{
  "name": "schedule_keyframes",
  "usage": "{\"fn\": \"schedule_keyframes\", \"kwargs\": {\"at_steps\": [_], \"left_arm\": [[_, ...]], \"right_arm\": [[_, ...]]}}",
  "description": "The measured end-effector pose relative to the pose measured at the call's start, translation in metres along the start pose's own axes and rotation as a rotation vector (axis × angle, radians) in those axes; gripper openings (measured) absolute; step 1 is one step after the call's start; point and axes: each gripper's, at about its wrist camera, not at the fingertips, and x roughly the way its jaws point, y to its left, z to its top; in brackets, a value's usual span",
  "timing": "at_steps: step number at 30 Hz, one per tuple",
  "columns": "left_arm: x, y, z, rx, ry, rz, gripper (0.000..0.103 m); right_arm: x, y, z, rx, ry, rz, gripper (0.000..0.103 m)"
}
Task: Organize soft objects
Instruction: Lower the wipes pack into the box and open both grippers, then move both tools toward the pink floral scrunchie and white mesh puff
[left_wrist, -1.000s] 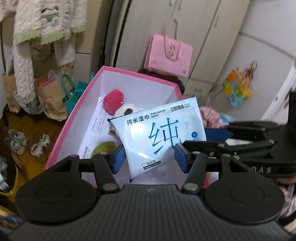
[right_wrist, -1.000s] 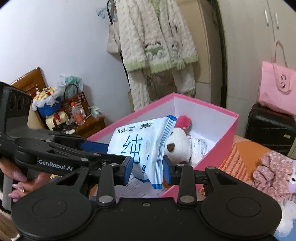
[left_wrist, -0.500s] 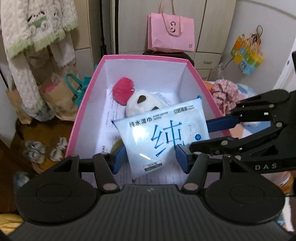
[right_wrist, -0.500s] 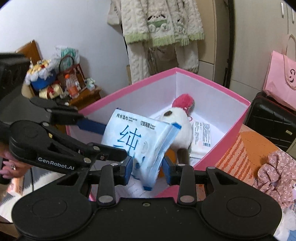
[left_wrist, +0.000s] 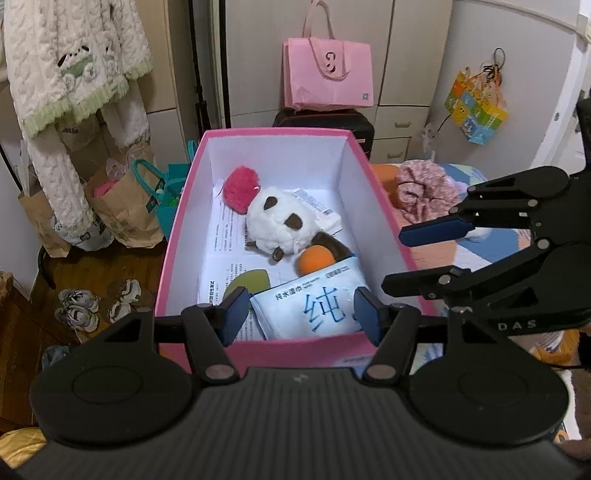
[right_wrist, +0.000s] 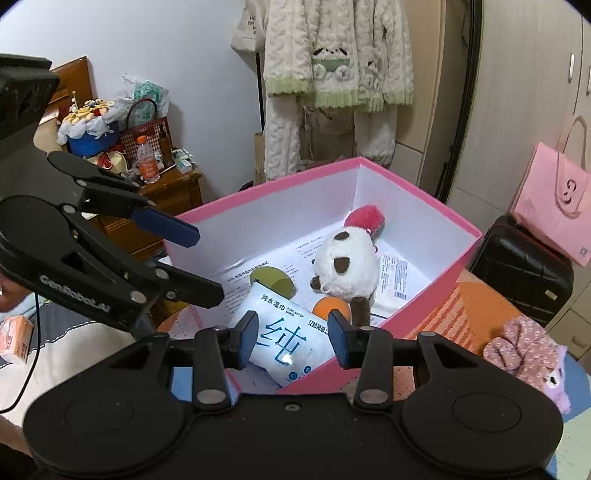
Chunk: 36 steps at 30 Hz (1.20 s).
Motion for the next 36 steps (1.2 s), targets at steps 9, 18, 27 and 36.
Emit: {"fn": "schedule_keyframes", "kwargs": {"at_steps": [9,18,27,36], "left_arm": [[-0.046,-0.028,-0.003,0.069,-0.089,-0.005,0.064],[-0.063,-0.080,0.000,0.142,-0.177,-0.063,0.068],[-0.027,-0.138,0.006,0.195,-0.190,-0.186,0.070],[0.037,-0.174,0.014,0.168,-0.168,-0.219,0.070]], "right_arm": [[-0.052,0.013,-0.008,-0.048,-0.057,-0.023,0.050],[-0.120,-0.001,-0.049,-0.037,-0.156,-0.098,0.055],[-0.147,-0.052,-0.105,0.061,-0.224,-0.187,0.059],[-0.123,-0.104,-0.150,0.120,-0.187,-0.238,0.069]]}}
